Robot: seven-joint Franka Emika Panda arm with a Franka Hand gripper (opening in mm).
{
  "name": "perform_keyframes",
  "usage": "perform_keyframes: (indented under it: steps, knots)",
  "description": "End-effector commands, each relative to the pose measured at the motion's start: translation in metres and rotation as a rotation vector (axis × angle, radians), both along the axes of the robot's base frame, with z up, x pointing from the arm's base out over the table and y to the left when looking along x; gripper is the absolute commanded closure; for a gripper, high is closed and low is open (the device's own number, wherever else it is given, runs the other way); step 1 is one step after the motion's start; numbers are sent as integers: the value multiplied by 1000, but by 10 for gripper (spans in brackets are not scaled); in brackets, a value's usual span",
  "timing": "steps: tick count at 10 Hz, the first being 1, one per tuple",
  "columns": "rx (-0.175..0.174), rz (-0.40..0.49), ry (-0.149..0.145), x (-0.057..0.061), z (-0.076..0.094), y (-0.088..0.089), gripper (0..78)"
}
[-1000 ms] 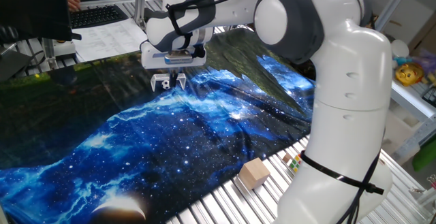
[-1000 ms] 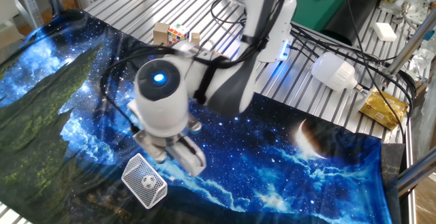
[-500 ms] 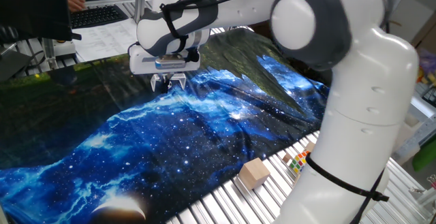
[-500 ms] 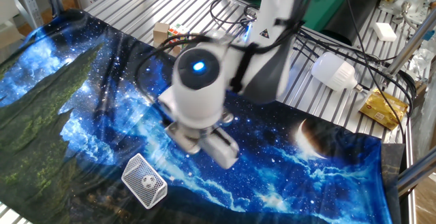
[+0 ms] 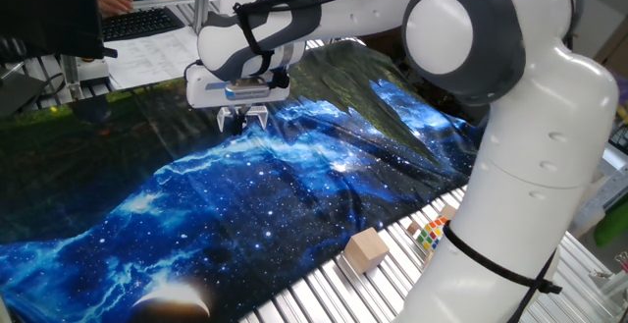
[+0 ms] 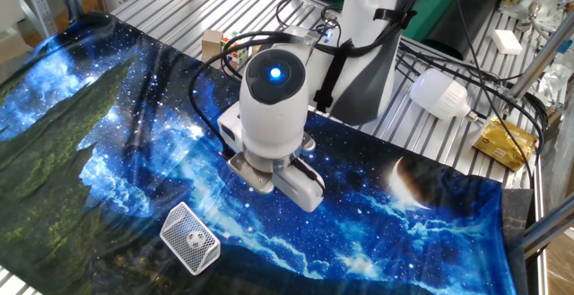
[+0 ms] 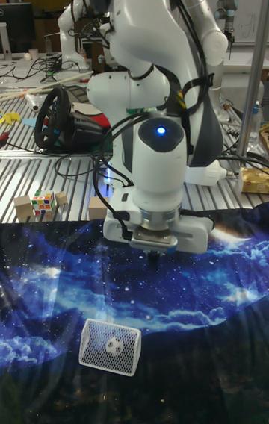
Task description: Push the soccer ball into the goal
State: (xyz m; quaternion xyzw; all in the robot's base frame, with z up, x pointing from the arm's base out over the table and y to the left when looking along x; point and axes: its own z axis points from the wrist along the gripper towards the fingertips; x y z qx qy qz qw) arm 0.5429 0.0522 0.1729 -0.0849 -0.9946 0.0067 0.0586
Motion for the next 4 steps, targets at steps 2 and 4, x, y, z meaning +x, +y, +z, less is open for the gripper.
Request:
perform_keyframes:
  steps: [2,4]
  knots:
    - [-1,12,-2,-4,7,-6,776]
    - [-2,8,-2,-4,8,-7,776]
